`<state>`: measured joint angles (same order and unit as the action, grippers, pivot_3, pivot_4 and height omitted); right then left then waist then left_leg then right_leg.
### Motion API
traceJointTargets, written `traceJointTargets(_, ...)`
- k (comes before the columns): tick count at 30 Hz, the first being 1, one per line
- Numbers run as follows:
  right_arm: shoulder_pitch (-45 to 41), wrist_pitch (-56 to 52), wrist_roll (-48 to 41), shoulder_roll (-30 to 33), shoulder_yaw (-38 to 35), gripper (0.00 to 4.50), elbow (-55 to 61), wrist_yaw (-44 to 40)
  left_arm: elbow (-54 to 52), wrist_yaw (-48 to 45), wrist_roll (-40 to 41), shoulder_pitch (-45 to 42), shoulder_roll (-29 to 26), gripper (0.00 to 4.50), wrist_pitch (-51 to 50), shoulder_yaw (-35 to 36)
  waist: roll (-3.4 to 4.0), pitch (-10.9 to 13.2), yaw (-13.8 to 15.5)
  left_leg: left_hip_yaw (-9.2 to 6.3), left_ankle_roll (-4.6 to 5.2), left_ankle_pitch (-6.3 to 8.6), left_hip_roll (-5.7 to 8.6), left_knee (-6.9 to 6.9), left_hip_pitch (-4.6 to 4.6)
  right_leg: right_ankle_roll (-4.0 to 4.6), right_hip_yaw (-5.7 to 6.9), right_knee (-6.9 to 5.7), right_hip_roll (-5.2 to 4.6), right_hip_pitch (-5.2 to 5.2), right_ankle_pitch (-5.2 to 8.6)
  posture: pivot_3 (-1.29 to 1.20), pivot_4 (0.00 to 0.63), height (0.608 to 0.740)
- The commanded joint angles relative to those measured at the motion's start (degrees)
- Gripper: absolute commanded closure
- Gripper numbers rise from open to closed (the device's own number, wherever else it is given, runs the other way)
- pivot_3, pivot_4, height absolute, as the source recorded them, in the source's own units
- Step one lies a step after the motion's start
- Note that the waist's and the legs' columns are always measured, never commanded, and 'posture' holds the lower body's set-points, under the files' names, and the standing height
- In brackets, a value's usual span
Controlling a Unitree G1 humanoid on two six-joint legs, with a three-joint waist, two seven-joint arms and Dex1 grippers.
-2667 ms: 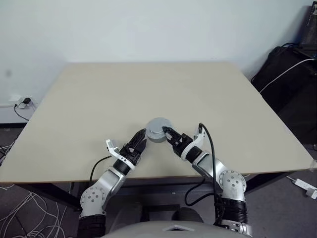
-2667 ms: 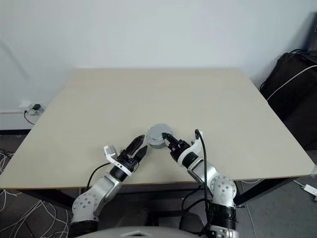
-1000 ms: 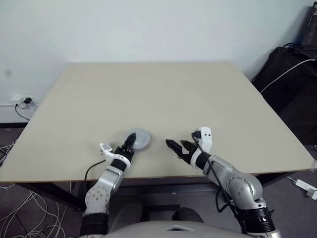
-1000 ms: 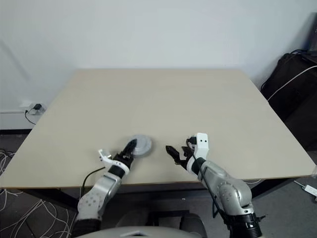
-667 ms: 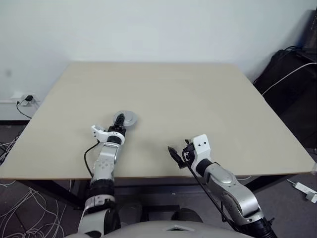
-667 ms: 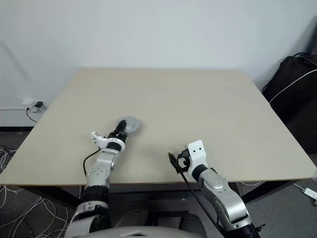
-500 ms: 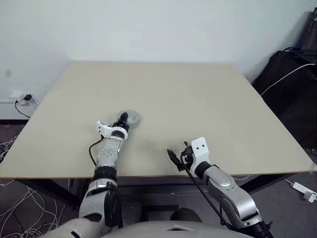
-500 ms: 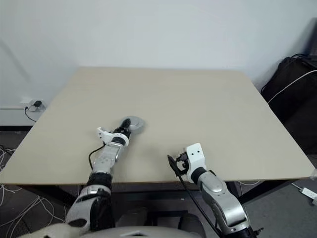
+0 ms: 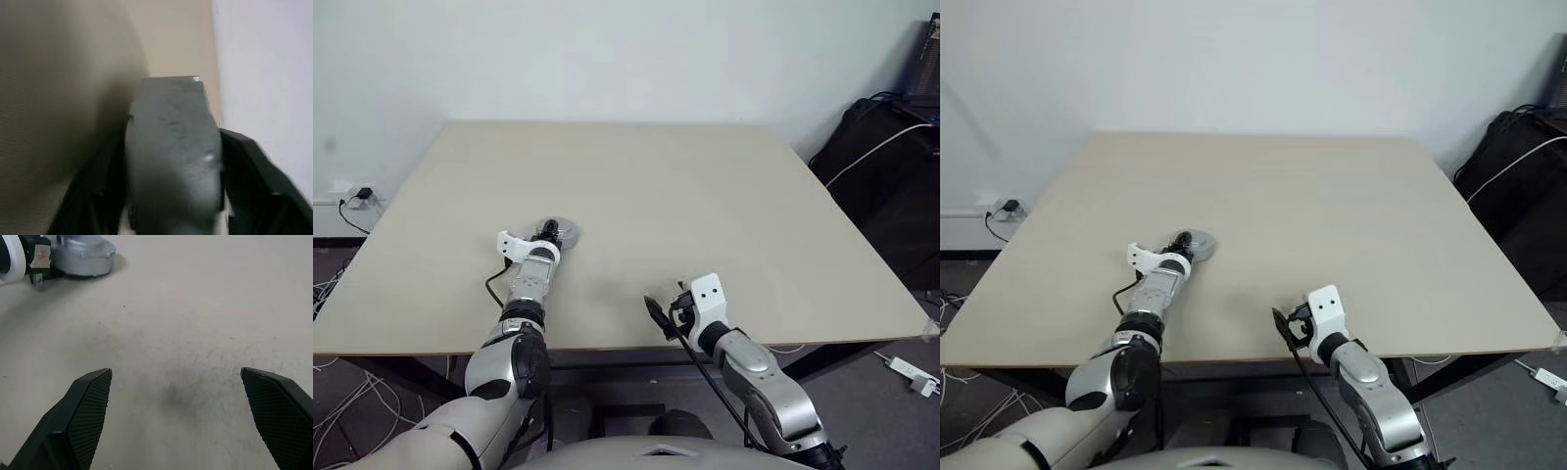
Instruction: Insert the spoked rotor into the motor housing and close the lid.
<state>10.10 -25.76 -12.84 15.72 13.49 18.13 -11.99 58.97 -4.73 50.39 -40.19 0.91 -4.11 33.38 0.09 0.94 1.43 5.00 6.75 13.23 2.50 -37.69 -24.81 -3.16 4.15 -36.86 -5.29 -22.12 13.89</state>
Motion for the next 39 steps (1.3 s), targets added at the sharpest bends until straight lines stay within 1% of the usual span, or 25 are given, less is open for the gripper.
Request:
traceJointTargets(1,-0.54,-0.30,0.65,-0.40,-0.83,0.00,1.04,-0.60,-2.03,1.67,-1.95,-0.13,-0.11,0.46,0.93,0.55,0.02,-0.03,-0.17,0.00,0.00,0.00,0.00,0.01,0.09,0.00,0.00,0.00,-0.01,0.08,0.00,0.00,0.000,0.740)
traceJointTargets(2,-0.58,-0.37,0.80,-0.52,-0.83,0.00,0.95,-0.71,-3.02,2.48,-2.53,0.99,-0.02,0.13,0.59,0.35,0.02,-0.05,-0.32,0.01,0.00,0.00,0.00,0.03,0.20,0.00,-0.02,0.00,-0.02,0.16,0.00,0.00,0.000,0.740)
traceJointTargets(3,-0.62,-0.49,0.90,-0.67,-0.87,0.00,0.86,-0.81,-4.35,3.25,-3.14,2.27,0.17,0.06,0.03,0.03,0.06,-0.09,-0.50,0.01,-0.02,0.00,0.00,0.04,0.25,0.00,-0.03,0.00,-0.05,0.19,0.00,0.00,0.000,0.740)
traceJointTargets(6,-0.46,-0.82,1.24,-1.04,-0.93,0.00,1.04,-1.04,-9.05,4.89,-3.77,5.62,1.09,0.06,-1.95,-0.16,0.07,-0.18,-1.34,0.04,-0.05,-0.02,-0.01,0.12,0.35,0.08,-0.18,-0.02,-0.04,0.19,-0.04,0.00,0.000,0.740)
traceJointTargets(9,-0.33,-1.14,1.40,-1.30,-0.84,0.00,1.05,-1.35,-19.55,8.07,-5.56,12.96,2.48,0.06,-7.38,-2.82,0.09,-0.50,-2.20,0.04,-0.04,-0.01,-0.02,0.18,0.39,0.05,-0.25,-0.02,-0.04,0.17,-0.07,0.00,0.000,0.740)
traceJointTargets(13,-0.25,-1.71,1.30,-1.80,-0.69,0.00,0.85,-1.75,-35.58,9.67,-6.62,24.50,2.69,0.06,-19.41,-8.79,0.16,-1.00,-2.58,0.07,-0.01,0.01,-0.02,0.45,0.58,0.12,-0.39,0.01,-0.04,0.19,-0.02,0.00,0.000,0.740)
traceJointTargets(15,-0.20,-1.89,1.48,-2.01,-0.64,0.00,0.87,-1.97,-41.37,8.32,-7.73,28.92,1.61,0.06,-23.19,-12.04,0.24,-1.08,-2.49,0.07,0.00,0.01,-0.03,0.55,0.70,0.25,-0.39,-0.01,-0.06,0.25,0.06,0.00,0.000,0.740)
traceJointTargets(16,-0.35,-1.89,1.64,-2.14,-0.66,0.00,0.62,-2.06,-45.11,5.25,-10.74,32.11,-0.48,0.06,-23.45,-16.07,0.26,-1.09,-2.42,0.07,0.03,0.03,-0.03,0.60,0.79,0.55,-0.40,-0.01,-0.07,0.31,0.24,0.00,0.000,0.740)
traceJointTargets(18,-0.69,-1.78,1.81,-2.60,-0.92,0.00,-0.04,-1.99,-50.89,0.94,-15.43,37.44,-3.74,0.06,-23.34,-22.14,0.29,-1.11,-2.54,0.08,0.26,0.18,-0.03,0.69,0.98,0.70,-0.42,-0.03,-0.08,0.45,0.32,0.00,0.000,0.740)
traceJointTargets(20,-0.83,-1.65,1.90,-3.08,-1.19,0.00,-0.46,-1.79,-53.72,-0.77,-16.86,40.23,-4.91,0.06,-23.11,-24.32,0.31,-1.10,-2.29,0.11,0.26,0.19,-0.03,0.77,1.07,0.73,-0.48,-0.04,-0.07,0.49,0.34,0.00,0.000,0.740)
traceJointTargets(22,-0.70,-0.64,2.47,-3.82,-1.54,0.00,-1.15,-1.09,-57.06,-2.99,-22.92,43.69,-7.25,0.06,-18.30,-28.50,0.40,-1.04,-2.04,0.13,0.28,0.21,-0.02,0.80,1.05,0.73,-0.48,-0.05,-0.07,0.46,0.35,0.00,0.000,0.740)
traceJointTargets(24,-0.27,1.43,2.98,-5.20,-2.59,0.00,-1.80,0.27,-59.62,-3.93,-29.44,46.70,-8.31,0.06,-11.18,-32.04,0.43,-1.01,-2.02,0.22,0.28,0.21,-0.01,0.93,1.06,0.72,-0.54,-0.06,-0.08,0.41,0.34,0.00,0.000,0.740)
traceJointTargets(26,0.64,7.56,5.32,-6.40,-3.51,0.00,-2.57,2.61,-60.62,-1.88,-37.19,48.95,-8.41,0.06,-2.71,-35.21,0.37,-0.94,-1.73,0.41,0.17,0.15,0.03,1.27,1.07,0.72,-0.67,-0.03,-0.14,0.22,0.34,0.00,0.000,0.740)
traceJointTargets(28,1.94,14.37,7.73,-7.19,-3.97,0.00,-3.28,4.18,-60.50,-1.36,-41.69,50.76,-7.87,0.06,2.90,-37.50,0.30,-0.90,-1.06,0.62,-0.03,0.02,0.08,1.63,1.06,0.73,-0.72,-0.02,-0.23,0.01,0.34,0.00,0.000,0.740)
traceJointTargets(30,2.98,18.01,8.05,-8.20,-4.91,0.00,-4.43,4.80,-59.35,-0.57,-44.60,51.99,-7.03,0.06,6.73,-38.72,0.31,-0.88,-0.51,0.75,-0.23,-0.10,0.05,1.86,1.02,0.79,-0.76,-0.03,-0.27,-0.17,0.37,0.00,0.000,0.740)
traceJointTargets(31,3.54,19.71,8.70,-8.64,-5.61,0.00,-5.46,5.88,-58.50,1.15,-47.15,52.75,-6.55,0.06,9.01,-39.42,0.30,-0.89,-0.36,0.77,-0.51,-0.27,0.03,1.93,1.01,0.83,-0.78,-0.03,-0.27,-0.25,0.40,0.00,0.000,0.740)
traceJointTargets(32,4.30,22.62,9.90,-8.82,-6.34,0.00,-6.97,7.11,-57.50,3.82,-50.67,53.66,-5.98,0.06,13.65,-40.07,0.30,-0.89,-0.30,0.79,-0.61,-0.33,0.02,2.06,1.00,0.88,-0.80,-0.03,-0.27,-0.31,0.42,0.00,0.000,0.740)
traceJointTargets(34,5.64,27.80,12.20,-9.11,-7.72,0.00,-9.64,9.51,-56.46,5.95,-53.75,54.63,-5.09,0.06,18.06,-40.70,0.30,-0.89,-0.16,0.80,-0.63,-0.35,-0.02,2.14,1.01,1.01,-0.82,-0.02,-0.26,-0.36,0.50,0.00,0.000,0.740)
traceJointTargets(36,7.13,31.62,12.15,-9.88,-9.39,0.00,-11.75,10.74,-55.64,6.21,-53.16,55.07,-3.81,0.06,21.48,-40.03,0.30,-0.88,-0.03,0.80,-0.61,-0.33,-0.05,2.15,0.99,1.07,-0.82,0.00,-0.26,-0.37,0.57,0.00,0.000,0.740)
traceJointTargets(39,9.09,37.58,11.38,-11.24,-11.28,0.00,-14.08,11.46,-53.74,9.41,-56.93,54.95,-3.60,0.06,26.10,-39.47,0.32,-0.86,-0.01,0.80,-0.34,-0.17,-0.09,2.15,0.96,1.08,-0.82,0.00,-0.25,-0.41,0.58,0.00,0.000,0.740)
